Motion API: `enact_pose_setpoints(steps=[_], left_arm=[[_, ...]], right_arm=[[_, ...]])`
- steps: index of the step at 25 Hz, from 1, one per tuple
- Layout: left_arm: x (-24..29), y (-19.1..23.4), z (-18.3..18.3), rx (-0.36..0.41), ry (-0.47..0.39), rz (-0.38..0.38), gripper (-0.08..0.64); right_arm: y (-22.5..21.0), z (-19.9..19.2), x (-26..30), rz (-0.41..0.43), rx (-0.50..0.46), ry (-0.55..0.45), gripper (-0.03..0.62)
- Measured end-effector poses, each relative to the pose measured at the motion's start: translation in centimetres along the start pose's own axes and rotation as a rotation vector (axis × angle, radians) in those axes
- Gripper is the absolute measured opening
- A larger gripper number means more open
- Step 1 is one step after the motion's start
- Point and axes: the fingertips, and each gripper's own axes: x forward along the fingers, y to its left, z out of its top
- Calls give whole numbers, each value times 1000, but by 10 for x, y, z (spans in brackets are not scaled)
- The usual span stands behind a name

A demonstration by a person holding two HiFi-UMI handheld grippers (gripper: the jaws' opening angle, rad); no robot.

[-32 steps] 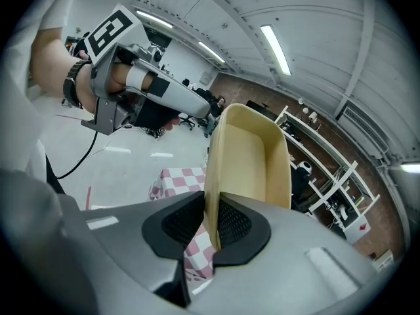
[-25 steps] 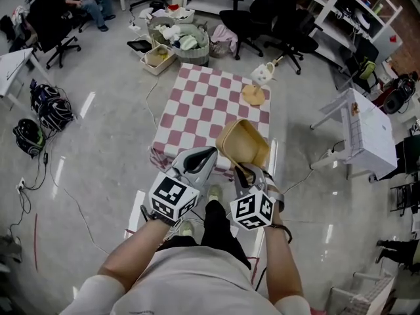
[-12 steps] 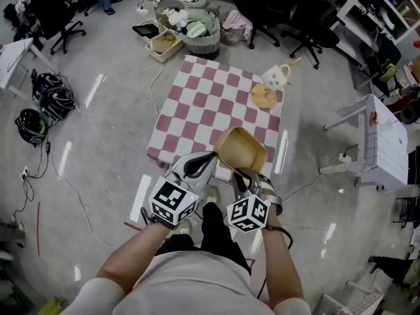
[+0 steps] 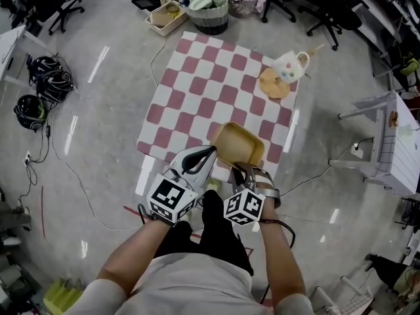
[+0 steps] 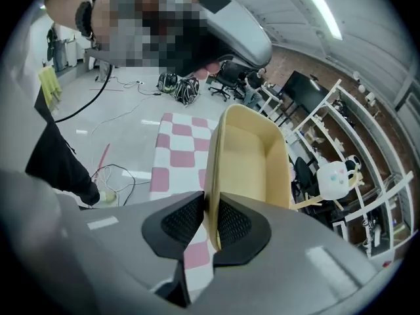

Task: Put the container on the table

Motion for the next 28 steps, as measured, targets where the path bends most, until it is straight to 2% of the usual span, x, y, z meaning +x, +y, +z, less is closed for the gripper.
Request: enact_pose_setpoints(steps=[14, 28], left_arm=[[51, 29, -60, -61, 76, 41, 2], [62, 41, -89, -102, 115, 58, 2]], right_arm=[[12, -42, 86, 115, -90, 70, 54], [29, -68, 130, 165, -193, 126, 54]])
